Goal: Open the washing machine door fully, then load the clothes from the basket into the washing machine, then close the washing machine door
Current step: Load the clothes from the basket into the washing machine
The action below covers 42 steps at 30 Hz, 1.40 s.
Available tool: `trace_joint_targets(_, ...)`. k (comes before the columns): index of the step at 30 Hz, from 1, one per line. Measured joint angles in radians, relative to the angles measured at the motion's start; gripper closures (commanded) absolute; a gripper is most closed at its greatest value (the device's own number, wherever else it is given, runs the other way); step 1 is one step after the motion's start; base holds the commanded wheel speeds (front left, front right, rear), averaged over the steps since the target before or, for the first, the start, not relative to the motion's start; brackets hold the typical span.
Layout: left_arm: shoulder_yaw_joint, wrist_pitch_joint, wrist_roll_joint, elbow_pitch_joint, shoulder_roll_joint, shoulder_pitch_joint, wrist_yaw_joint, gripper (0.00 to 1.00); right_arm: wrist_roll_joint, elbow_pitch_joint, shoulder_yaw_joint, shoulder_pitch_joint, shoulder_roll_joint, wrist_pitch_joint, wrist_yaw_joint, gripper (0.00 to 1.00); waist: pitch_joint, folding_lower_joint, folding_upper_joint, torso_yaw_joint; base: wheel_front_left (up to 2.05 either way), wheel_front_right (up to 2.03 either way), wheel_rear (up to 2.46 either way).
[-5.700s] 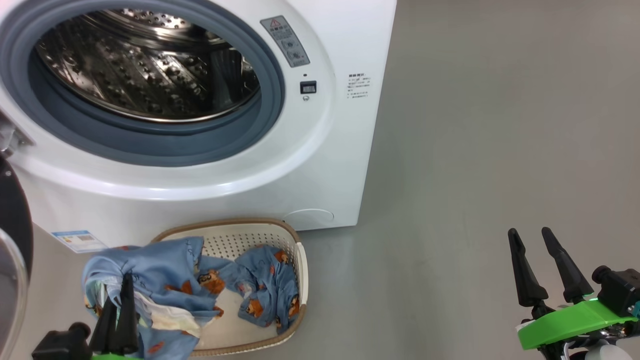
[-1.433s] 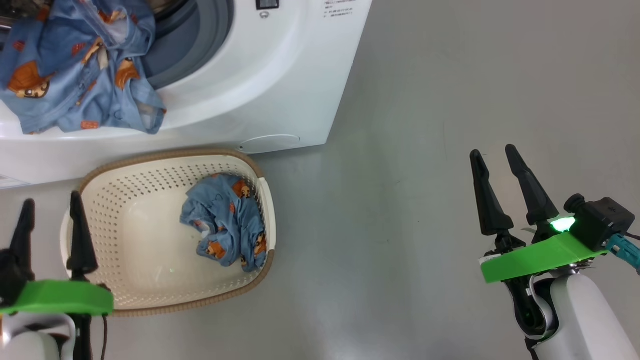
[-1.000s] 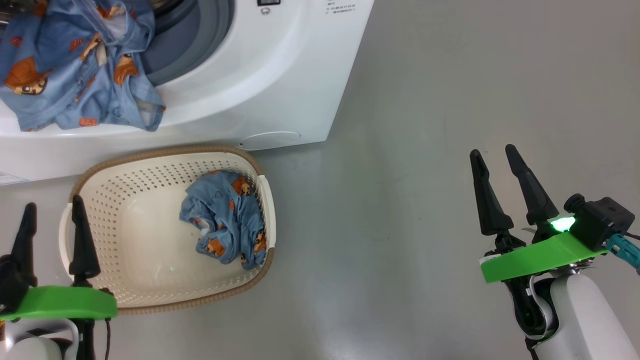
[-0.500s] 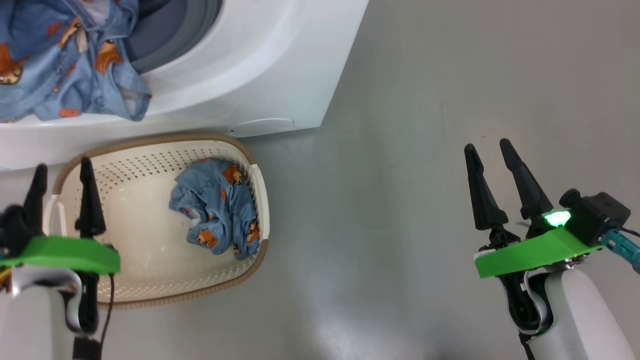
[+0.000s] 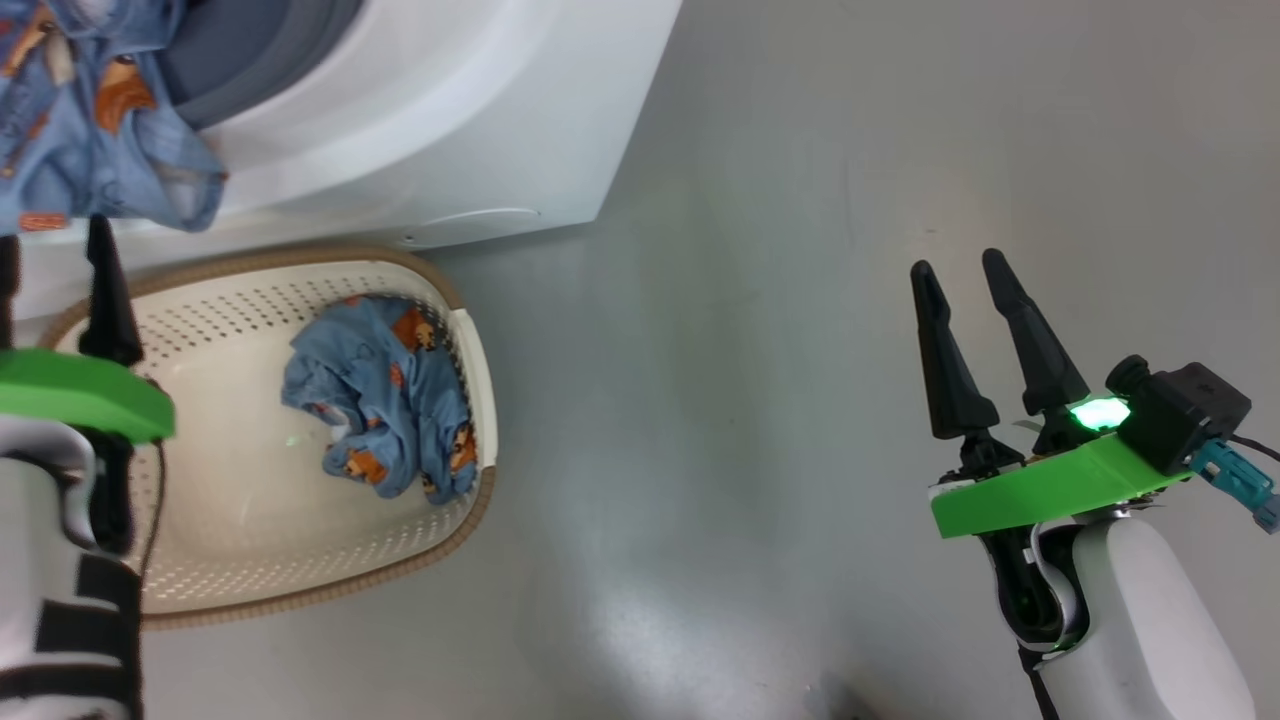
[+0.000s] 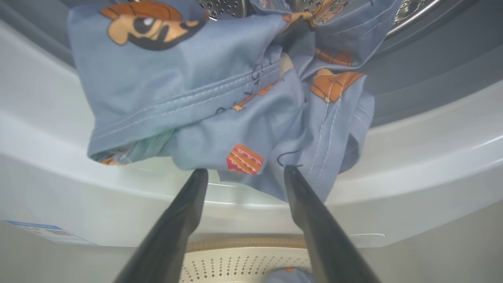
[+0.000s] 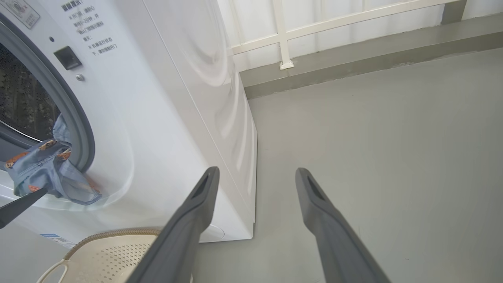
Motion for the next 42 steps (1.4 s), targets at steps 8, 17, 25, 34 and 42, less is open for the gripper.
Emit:
trace_joint_targets(8, -0.038, 0.000, -0.018, 0.086, 0.055, -0.094, 0.000, 0.00, 0.000, -0.005, 0.007, -0.014, 0.009, 0.000, 0.000, 0.00, 0.032, 0.0001, 0.0000, -0.035, 0.00, 0.00, 0.00)
trace_joint_targets(17, -0.093, 0.000, -0.043, 0.115, 0.071, -0.141, 0.000, 0.40, 0.000, -0.009, 0.007, -0.014, 0.019, 0.000, 0.000, 0.00, 0.046, 0.0000, 0.0000, -0.053, 0.00, 0.00, 0.00)
trace_joint_targets(25, -0.084, 0.005, -0.043, 0.100, 0.069, -0.138, -0.001, 1.00, 0.000, -0.010, 0.006, -0.016, 0.023, 0.000, 0.000, 0.00, 0.046, 0.0001, 0.0000, -0.045, 0.00, 0.00, 0.00)
trace_joint_targets(34, -0.024, 0.008, -0.037, -0.068, 0.051, -0.074, -0.001, 1.00, 0.000, -0.011, 0.002, -0.029, 0.028, 0.000, 0.000, 0.00, 0.047, 0.0000, 0.0000, -0.026, 0.00, 0.00, 0.00)
trace_joint_targets(42, -0.033, 0.001, -0.012, -0.114, 0.078, -0.111, -0.001, 1.00, 0.000, -0.009, 0.010, -0.035, 0.032, 0.000, 0.000, 0.00, 0.043, 0.0000, 0.0000, -0.027, 0.00, 0.00, 0.00)
